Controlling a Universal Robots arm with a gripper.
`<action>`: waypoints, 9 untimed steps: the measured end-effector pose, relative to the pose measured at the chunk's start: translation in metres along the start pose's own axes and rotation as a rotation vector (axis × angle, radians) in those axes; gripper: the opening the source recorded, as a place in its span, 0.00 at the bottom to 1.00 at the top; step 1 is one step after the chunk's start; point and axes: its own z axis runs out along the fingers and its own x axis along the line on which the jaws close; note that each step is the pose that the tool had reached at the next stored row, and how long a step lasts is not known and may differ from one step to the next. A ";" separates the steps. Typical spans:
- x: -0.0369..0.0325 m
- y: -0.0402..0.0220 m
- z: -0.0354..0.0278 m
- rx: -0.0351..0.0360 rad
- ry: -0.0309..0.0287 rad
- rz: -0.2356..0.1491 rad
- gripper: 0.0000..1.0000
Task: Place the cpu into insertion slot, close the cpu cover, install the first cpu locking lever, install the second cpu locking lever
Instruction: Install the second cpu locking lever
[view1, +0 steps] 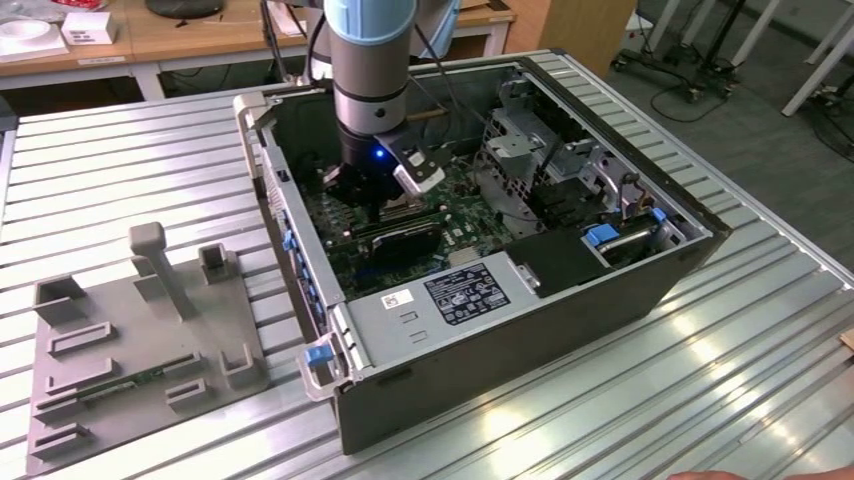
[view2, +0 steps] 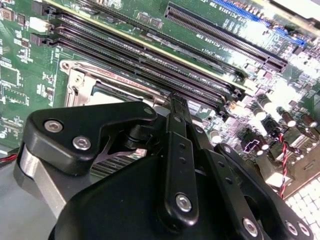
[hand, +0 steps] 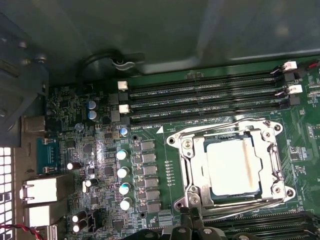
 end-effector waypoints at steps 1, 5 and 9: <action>0.0003 -0.0001 0.0000 -0.0008 0.0002 0.000 0.11; 0.0013 -0.0001 0.0004 -0.0040 0.0006 0.000 0.11; 0.0014 0.0000 0.0006 -0.0046 0.0007 0.000 0.11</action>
